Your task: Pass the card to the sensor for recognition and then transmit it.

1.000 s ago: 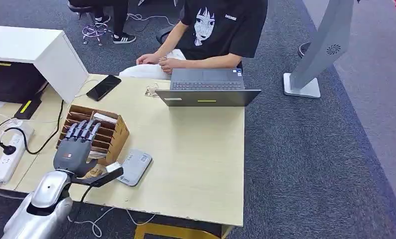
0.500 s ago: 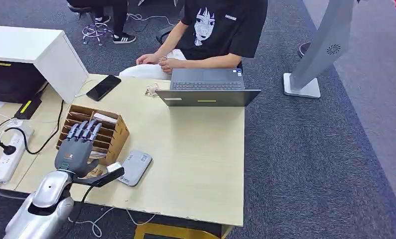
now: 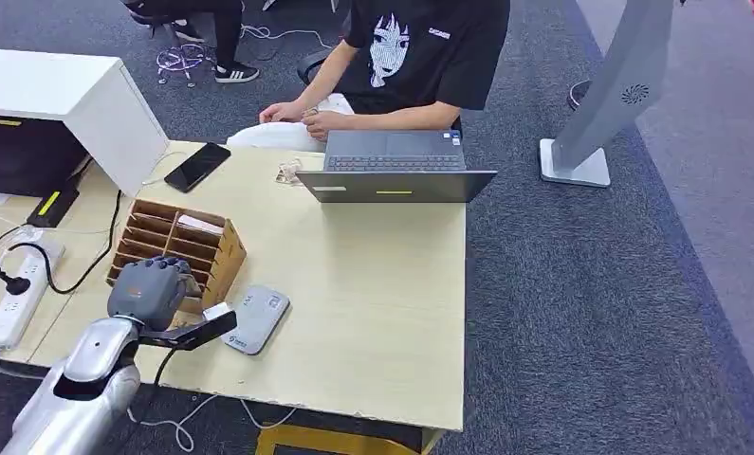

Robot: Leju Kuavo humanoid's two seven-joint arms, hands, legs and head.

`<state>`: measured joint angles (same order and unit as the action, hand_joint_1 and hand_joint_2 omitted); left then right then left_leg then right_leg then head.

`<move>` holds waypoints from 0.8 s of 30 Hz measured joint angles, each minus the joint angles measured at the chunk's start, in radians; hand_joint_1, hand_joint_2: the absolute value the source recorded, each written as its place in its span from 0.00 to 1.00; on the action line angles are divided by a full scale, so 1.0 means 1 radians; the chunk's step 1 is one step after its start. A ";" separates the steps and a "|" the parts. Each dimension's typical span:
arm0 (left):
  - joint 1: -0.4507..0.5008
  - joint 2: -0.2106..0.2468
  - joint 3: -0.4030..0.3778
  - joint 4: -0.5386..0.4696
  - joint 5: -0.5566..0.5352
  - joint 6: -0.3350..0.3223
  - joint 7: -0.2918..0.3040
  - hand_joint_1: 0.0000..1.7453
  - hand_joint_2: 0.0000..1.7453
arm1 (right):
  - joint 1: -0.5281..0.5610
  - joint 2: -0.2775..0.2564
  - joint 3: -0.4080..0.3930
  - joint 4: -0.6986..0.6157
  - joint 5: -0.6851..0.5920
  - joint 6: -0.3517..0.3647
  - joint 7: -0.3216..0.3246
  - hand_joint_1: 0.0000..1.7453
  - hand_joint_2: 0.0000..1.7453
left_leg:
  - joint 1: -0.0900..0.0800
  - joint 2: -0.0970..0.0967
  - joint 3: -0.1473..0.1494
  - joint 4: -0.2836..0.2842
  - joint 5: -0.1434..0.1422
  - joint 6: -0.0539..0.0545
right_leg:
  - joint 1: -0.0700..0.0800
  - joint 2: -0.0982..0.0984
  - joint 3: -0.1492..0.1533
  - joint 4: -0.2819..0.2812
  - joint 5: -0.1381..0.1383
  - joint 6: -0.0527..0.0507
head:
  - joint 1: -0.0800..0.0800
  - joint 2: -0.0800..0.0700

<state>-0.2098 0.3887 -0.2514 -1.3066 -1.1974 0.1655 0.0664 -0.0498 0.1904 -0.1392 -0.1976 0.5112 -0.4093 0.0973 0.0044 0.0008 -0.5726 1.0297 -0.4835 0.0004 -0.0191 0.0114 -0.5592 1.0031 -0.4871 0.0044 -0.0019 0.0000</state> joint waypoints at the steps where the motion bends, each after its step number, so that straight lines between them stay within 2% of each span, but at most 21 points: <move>1: -0.002 0.002 -0.002 0.001 0.003 -0.001 0.002 1.00 1.00 | 0.000 0.000 -0.003 0.000 0.000 0.000 0.000 0.00 1.00 | 0.000 0.000 0.000 0.000 0.000 0.000 | 0.000 0.000 0.000 0.000 0.000 0.000 | 0.000 0.000; 17: -0.004 0.020 -0.006 0.003 0.020 -0.012 0.006 1.00 1.00 | 0.002 0.000 -0.021 0.000 0.001 0.000 -0.007 0.00 1.00 | 0.000 0.000 0.000 0.000 0.000 0.000 | 0.000 0.000 0.000 0.000 0.000 0.000 | 0.000 0.000; 21: -0.003 0.024 -0.006 0.000 0.007 0.057 0.013 1.00 1.00 | 0.003 0.000 -0.027 0.000 0.004 0.000 -0.008 0.00 1.00 | 0.000 0.000 0.000 0.000 0.000 0.000 | 0.000 0.000 0.000 0.000 0.000 0.000 | 0.000 0.000; 24: -0.003 0.029 -0.006 -0.008 0.003 0.071 0.019 1.00 1.00 | 0.003 0.000 -0.030 0.000 0.005 0.000 -0.008 0.00 1.00 | 0.000 0.000 0.000 0.000 0.000 0.000 | 0.000 0.000 0.000 0.000 0.000 0.000 | 0.000 0.000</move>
<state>-0.2128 0.4181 -0.2575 -1.3142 -1.1940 0.2365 0.0851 -0.0468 0.1904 -0.1690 -0.1976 0.5158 -0.4097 0.0896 0.0044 0.0007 -0.5726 1.0297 -0.4834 0.0004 -0.0191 0.0114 -0.5590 1.0032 -0.4871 0.0043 -0.0019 0.0000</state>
